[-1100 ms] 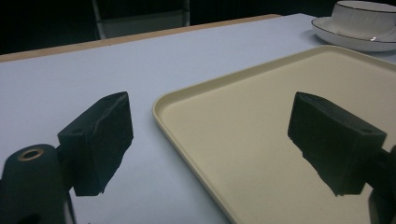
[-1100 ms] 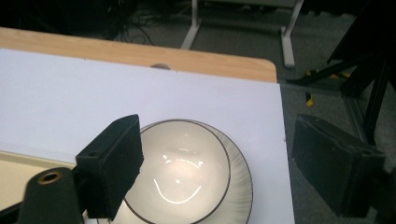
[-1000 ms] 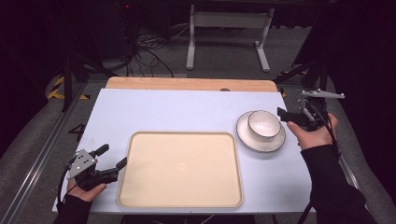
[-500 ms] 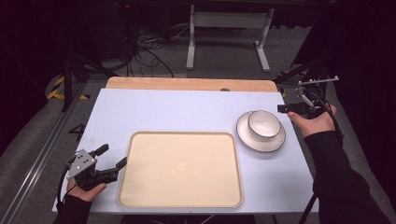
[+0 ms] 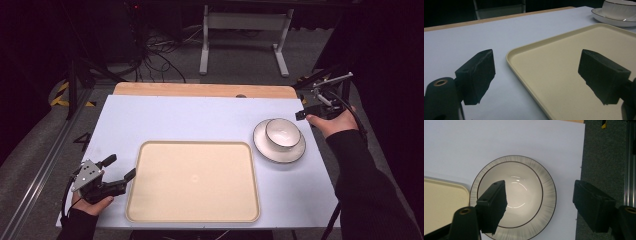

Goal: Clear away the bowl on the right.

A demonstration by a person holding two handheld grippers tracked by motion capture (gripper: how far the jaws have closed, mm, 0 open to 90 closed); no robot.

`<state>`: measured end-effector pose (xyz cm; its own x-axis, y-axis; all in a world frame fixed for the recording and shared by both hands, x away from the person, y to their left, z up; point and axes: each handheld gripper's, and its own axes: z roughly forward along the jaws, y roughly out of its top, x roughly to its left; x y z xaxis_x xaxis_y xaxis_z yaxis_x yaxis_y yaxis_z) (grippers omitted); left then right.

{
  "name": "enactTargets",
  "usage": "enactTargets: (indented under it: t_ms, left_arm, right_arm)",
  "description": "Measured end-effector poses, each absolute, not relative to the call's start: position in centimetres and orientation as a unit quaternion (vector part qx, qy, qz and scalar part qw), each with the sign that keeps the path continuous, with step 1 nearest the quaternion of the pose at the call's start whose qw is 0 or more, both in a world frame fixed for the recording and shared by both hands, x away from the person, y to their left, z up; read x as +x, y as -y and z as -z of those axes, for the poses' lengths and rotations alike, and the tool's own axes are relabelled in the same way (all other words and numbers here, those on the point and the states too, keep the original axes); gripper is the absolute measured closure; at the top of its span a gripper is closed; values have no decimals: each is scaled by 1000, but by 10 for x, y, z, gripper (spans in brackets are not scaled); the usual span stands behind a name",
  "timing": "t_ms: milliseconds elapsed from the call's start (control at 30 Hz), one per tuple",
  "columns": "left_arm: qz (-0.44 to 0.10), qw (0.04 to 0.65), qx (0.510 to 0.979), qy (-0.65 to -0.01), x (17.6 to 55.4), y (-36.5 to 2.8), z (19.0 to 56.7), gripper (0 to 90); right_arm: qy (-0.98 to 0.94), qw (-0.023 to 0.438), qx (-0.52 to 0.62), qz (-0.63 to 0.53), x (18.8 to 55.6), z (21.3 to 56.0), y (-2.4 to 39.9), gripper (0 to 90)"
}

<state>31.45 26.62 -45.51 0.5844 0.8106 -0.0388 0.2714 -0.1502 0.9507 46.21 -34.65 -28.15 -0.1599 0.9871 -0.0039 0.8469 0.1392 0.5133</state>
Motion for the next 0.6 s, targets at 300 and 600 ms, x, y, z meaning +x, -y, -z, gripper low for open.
enactTargets:
  t_ms: [300, 600]
  left_arm:
    - [-253, 531, 715, -378, 315, -266, 455, 151]
    - [-251, 531, 716, -378, 314, -267, 455, 151]
  right_arm:
    - [-743, 157, 630, -162, 477, 296, 346, 302]
    - [-747, 143, 634, -140, 489, 316, 346, 312]
